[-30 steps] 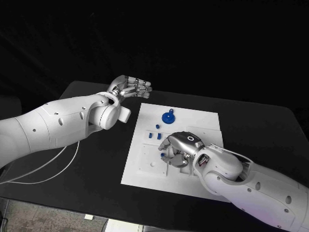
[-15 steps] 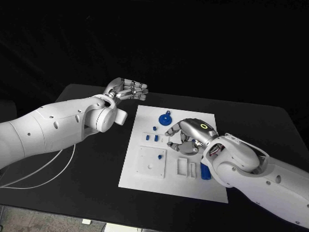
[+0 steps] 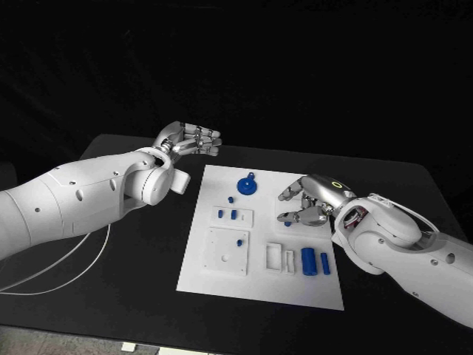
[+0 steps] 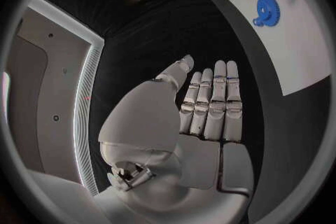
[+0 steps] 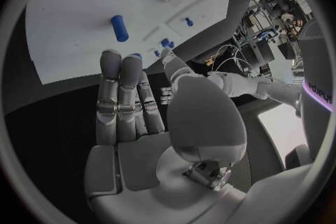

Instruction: Assemble the parts on the task board

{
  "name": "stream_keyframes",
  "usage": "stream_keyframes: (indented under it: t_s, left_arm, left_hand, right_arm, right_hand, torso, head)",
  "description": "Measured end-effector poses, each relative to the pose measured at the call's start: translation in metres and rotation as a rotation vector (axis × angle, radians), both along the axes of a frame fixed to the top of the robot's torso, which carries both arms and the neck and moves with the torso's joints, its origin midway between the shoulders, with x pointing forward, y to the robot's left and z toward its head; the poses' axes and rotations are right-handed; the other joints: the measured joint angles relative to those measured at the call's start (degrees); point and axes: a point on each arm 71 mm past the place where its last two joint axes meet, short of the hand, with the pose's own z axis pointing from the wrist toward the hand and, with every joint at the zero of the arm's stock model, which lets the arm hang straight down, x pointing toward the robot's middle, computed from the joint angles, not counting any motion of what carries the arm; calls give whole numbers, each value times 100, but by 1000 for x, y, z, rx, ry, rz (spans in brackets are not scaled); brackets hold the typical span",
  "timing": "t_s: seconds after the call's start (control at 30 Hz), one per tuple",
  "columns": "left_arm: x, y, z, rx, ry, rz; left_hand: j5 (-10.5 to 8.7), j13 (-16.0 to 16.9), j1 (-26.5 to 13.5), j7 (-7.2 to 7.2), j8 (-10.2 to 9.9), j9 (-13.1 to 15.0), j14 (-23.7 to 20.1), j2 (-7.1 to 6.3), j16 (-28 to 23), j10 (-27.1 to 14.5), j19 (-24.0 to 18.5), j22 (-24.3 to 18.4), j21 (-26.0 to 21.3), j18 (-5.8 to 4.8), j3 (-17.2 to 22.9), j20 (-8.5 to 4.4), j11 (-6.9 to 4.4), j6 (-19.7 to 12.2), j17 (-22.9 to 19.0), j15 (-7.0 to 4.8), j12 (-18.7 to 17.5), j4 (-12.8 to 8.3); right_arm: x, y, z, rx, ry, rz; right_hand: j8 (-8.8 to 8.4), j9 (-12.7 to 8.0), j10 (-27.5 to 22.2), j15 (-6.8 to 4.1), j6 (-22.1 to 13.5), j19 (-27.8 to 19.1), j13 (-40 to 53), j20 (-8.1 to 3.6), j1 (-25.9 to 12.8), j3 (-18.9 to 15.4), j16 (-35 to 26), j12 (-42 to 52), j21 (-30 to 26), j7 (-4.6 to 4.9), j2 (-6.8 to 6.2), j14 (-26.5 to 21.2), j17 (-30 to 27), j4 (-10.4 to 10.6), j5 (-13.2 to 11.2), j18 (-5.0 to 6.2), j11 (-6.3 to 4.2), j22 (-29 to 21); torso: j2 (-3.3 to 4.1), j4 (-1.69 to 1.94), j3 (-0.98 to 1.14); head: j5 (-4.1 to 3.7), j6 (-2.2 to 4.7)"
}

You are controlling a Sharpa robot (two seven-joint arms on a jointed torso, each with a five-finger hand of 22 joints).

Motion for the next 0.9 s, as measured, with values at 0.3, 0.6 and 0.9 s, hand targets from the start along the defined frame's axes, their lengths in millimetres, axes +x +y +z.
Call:
stream_keyframes:
  t_s: [0.3, 0.6, 0.9]
  left_arm:
    - [0, -1, 0, 0, 0, -2]
    - [1, -2, 0, -1, 1, -6]
    - [1, -5, -1, -3, 2, -13]
  left_hand:
    - [0, 0, 0, 0, 0, 0, 0, 0, 0, 0, 0, 0, 0, 0, 0, 0, 0, 0, 0, 0, 0, 0]
    - [0, 0, 0, 0, 0, 0, 0, 0, 0, 0, 0, -24, 0, 0, 0, 0, 0, 0, 0, 0, 0, 0]
    - [0, 0, 0, 0, 0, 0, 0, 0, 0, 0, 0, -31, 0, -1, 0, 0, 0, 0, 0, 0, 0, 0]
  right_arm:
    - [4, 1, -7, -17, 44, -5]
    - [5, 3, -18, -59, 69, -13]
    - [4, 7, -25, -100, 69, -17]
  right_hand:
    - [0, 1, -54, 6, -65, -1, 0, 20, 265, -117, 0, 0, -50, -17, -63, -7, 5, 357, 0, 47, 12, -123]
    - [0, 1, -53, 6, -64, 0, 0, 20, 326, 37, -1, 0, -50, -16, -3, -7, 5, 266, 0, 59, 12, -163]
    - [0, 1, 161, 5, -22, -2, -6, -7, 265, 1136, -1, -11, 38, 4, 33, -8, 13, -179, 0, 77, -56, -154]
  torso:
    - [-7, -7, 6]
    - [-3, 6, -4]
    - [1, -1, -7]
  head:
    - [-32, 17]
    - [-60, 8]
    - [-50, -16]
